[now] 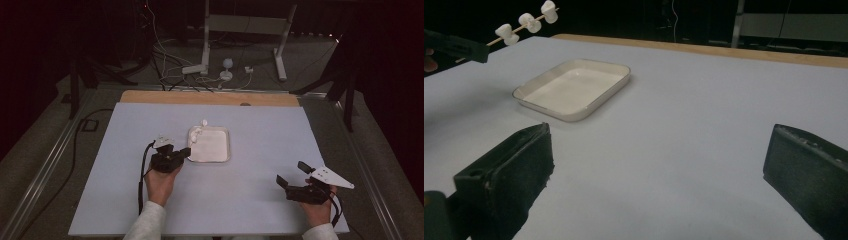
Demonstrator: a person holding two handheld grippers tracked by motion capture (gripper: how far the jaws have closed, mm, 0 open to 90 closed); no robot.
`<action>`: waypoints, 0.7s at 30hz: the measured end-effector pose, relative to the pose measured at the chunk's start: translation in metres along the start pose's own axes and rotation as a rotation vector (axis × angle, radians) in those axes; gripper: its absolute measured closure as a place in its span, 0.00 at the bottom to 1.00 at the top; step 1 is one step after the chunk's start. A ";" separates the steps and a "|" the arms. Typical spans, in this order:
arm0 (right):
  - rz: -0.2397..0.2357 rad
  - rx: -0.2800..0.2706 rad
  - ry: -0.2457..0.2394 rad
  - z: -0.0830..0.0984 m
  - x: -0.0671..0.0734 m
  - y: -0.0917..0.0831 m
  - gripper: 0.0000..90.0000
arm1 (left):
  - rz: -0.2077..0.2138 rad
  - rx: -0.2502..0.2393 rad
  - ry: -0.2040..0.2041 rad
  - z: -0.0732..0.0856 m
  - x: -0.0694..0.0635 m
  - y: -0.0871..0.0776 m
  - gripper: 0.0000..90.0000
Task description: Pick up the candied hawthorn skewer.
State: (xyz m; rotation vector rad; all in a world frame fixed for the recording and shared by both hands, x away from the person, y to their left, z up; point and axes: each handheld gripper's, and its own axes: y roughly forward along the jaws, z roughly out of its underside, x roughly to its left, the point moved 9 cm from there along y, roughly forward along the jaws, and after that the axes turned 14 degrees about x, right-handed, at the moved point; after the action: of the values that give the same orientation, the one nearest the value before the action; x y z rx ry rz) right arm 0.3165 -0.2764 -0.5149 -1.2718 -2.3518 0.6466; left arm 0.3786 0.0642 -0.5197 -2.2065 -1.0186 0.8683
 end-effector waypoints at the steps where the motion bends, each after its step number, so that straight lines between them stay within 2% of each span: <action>1: -0.003 -0.004 0.004 -0.002 0.001 -0.001 0.00 | 0.000 -0.005 0.006 0.000 0.000 -0.002 1.00; 8: -0.003 -0.019 -0.005 -0.019 0.003 -0.003 0.00 | -0.001 -0.033 0.025 0.005 0.002 -0.018 1.00; 12: -0.013 0.001 -0.028 -0.029 0.009 0.002 0.00 | -0.001 -0.044 0.029 0.009 0.005 -0.024 1.00; 18: -0.053 0.028 -0.051 -0.049 0.023 0.016 0.00 | 0.009 -0.059 0.048 0.013 0.003 -0.028 1.00; 21: -0.078 0.021 -0.072 -0.067 0.034 0.023 0.00 | 0.008 -0.066 0.059 0.013 0.001 -0.029 1.00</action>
State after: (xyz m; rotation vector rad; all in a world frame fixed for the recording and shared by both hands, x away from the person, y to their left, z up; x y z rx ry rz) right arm 0.3501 -0.2223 -0.4687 -1.1594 -2.4330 0.7011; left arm 0.3563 0.0837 -0.5079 -2.2787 -1.0253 0.7785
